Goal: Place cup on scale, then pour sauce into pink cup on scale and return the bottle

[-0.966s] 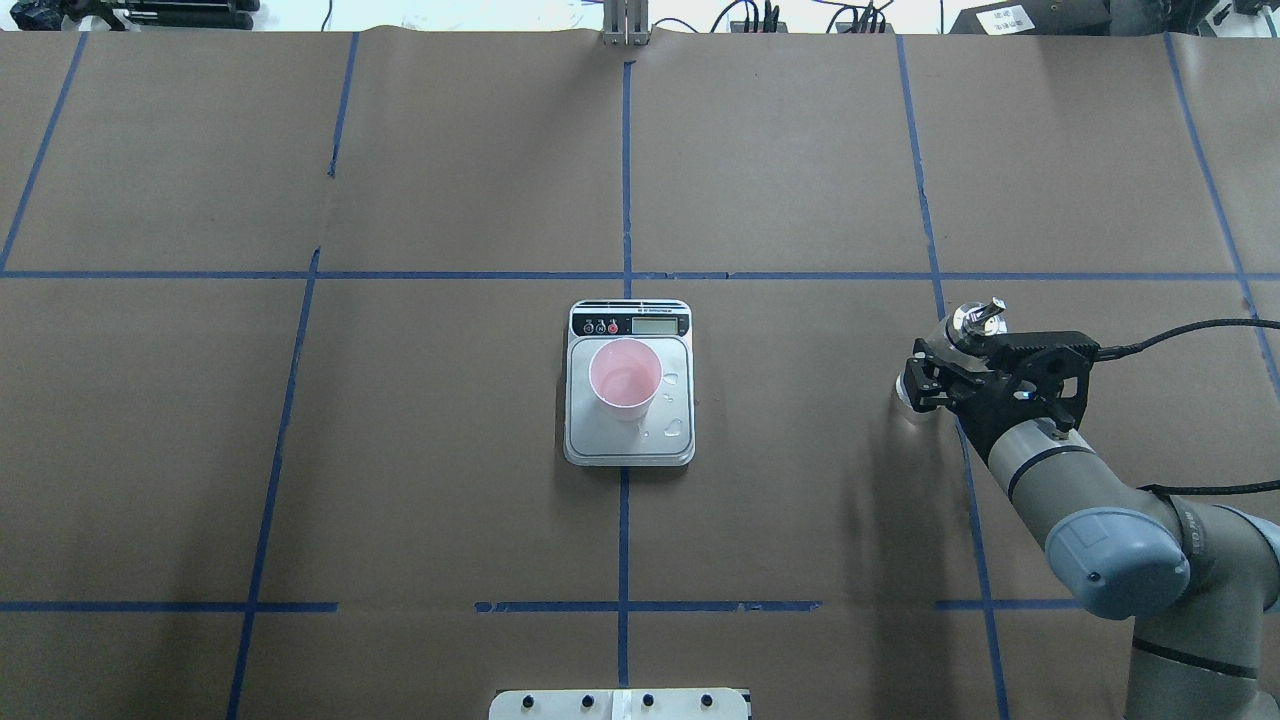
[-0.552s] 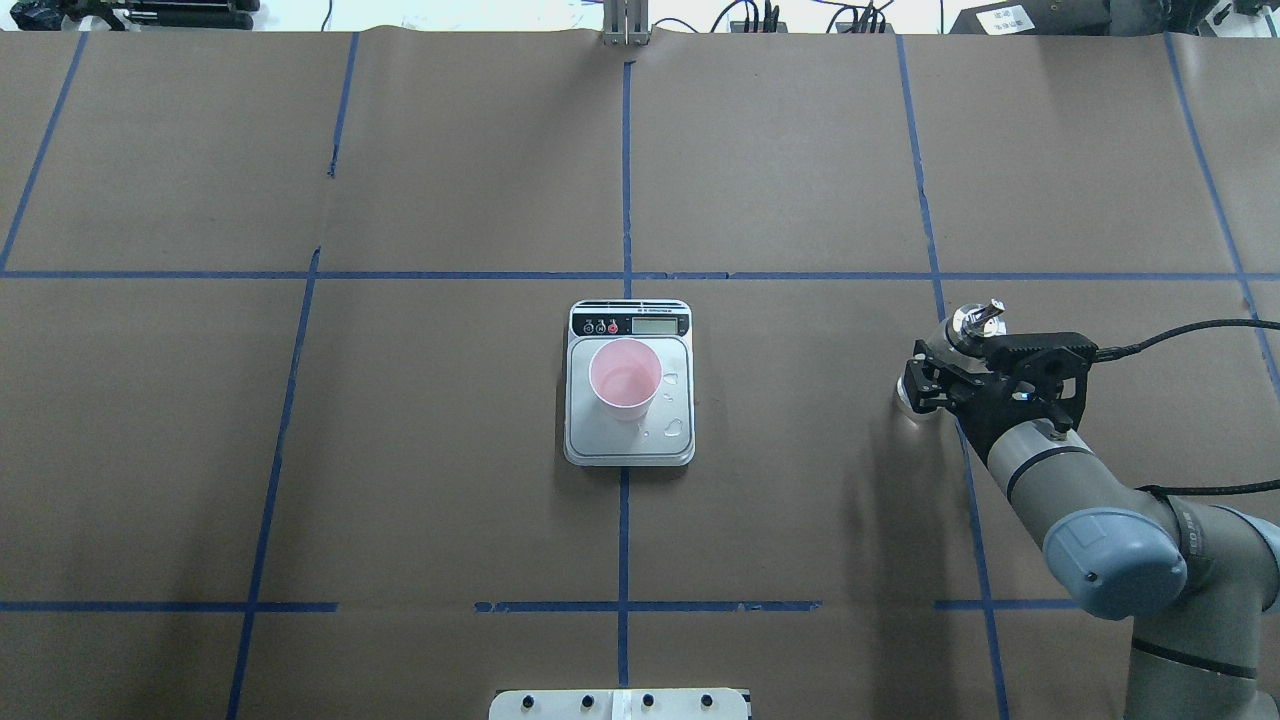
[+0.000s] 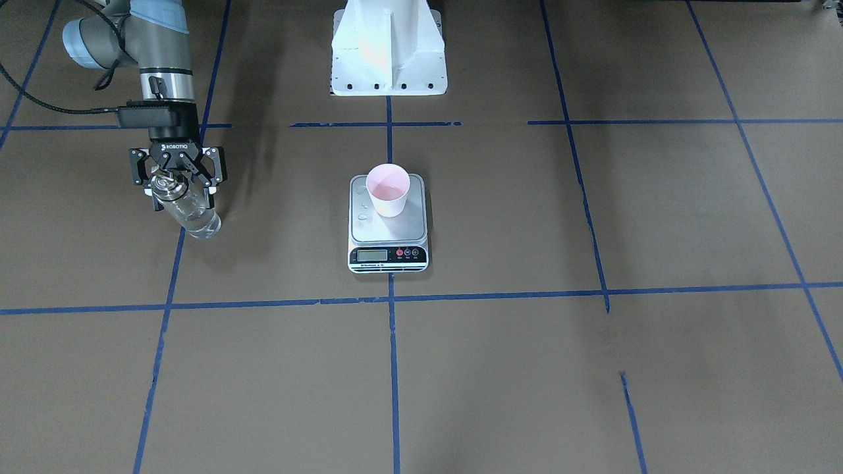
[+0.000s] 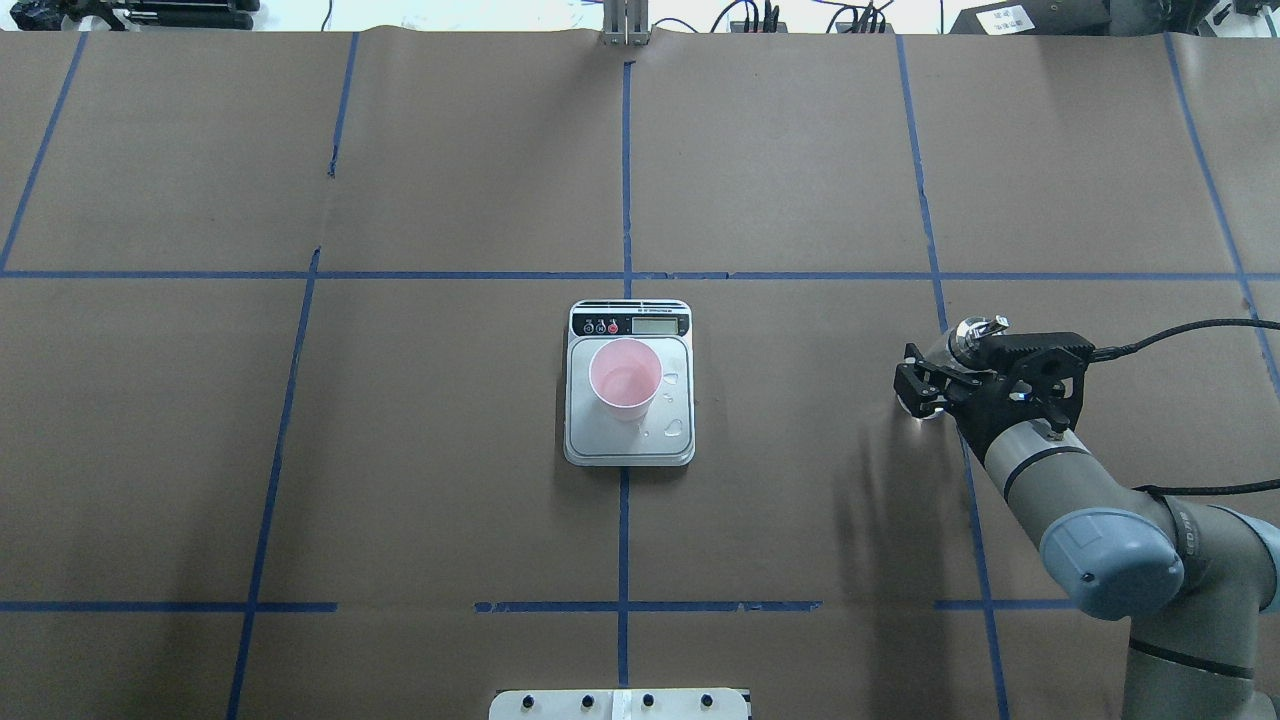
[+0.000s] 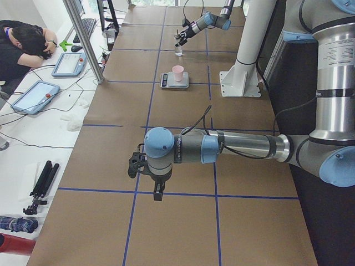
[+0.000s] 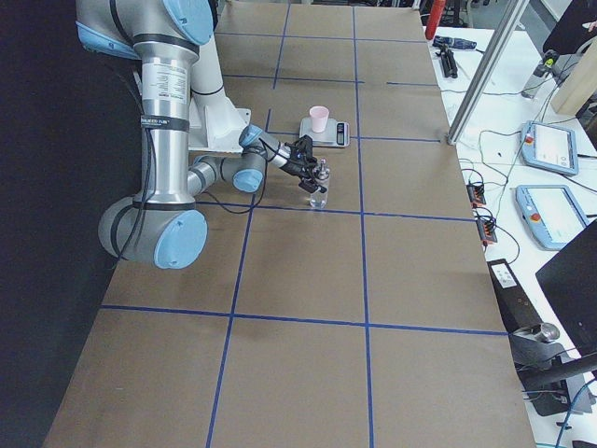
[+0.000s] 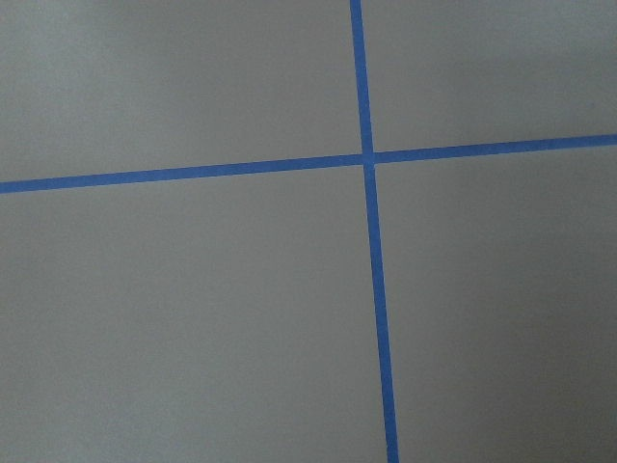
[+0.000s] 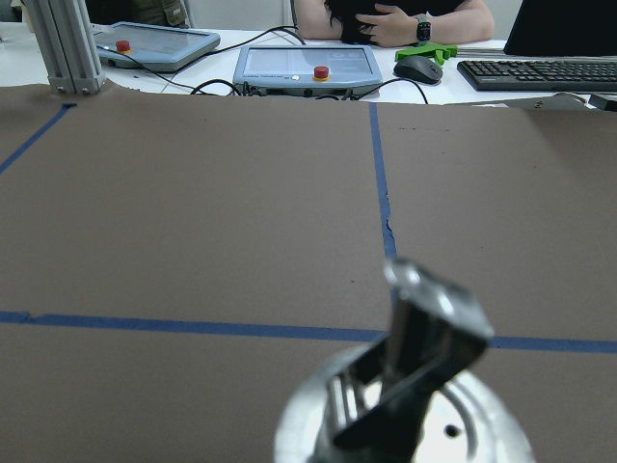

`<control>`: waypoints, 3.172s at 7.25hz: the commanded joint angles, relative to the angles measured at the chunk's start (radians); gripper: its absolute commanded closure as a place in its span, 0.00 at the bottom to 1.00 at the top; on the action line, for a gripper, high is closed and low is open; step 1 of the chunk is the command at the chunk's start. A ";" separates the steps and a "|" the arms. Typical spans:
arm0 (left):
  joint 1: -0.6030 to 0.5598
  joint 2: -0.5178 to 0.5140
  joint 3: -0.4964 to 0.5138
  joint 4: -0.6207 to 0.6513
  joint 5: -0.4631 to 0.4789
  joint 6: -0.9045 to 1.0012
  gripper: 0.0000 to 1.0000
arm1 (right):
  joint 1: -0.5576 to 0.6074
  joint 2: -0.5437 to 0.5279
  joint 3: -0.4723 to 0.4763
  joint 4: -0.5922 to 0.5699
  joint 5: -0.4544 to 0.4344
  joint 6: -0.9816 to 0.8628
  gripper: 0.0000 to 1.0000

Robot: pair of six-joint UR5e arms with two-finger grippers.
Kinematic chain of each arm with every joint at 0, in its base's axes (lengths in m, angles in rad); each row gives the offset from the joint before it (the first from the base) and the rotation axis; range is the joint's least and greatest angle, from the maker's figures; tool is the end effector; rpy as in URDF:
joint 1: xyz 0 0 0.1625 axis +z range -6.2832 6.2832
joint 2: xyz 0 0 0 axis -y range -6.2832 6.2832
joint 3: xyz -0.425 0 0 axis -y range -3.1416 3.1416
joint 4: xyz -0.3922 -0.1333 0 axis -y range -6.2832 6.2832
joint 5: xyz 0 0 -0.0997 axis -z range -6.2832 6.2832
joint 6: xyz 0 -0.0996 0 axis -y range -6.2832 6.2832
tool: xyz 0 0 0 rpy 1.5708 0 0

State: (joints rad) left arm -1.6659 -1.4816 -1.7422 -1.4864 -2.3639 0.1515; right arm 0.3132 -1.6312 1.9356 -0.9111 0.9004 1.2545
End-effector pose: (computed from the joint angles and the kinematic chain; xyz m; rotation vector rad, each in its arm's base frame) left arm -0.1050 -0.4446 0.6237 0.0955 0.7874 0.0525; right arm -0.3865 -0.3303 0.4318 0.8734 -0.6900 0.3200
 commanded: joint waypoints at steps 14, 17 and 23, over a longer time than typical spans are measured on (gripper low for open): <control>0.000 -0.006 0.000 0.000 -0.003 -0.001 0.00 | 0.036 -0.323 0.159 0.087 0.264 -0.244 0.00; 0.000 -0.006 -0.002 0.000 -0.008 0.000 0.00 | 0.582 -0.329 -0.067 0.340 0.865 -0.690 0.00; 0.000 -0.005 0.010 0.000 -0.006 0.003 0.00 | 1.335 -0.090 -0.098 -0.695 1.396 -1.470 0.00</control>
State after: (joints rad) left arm -1.6659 -1.4875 -1.7350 -1.4864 -2.3705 0.1538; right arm 1.5703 -1.7747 1.8390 -1.3639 2.2760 -0.0758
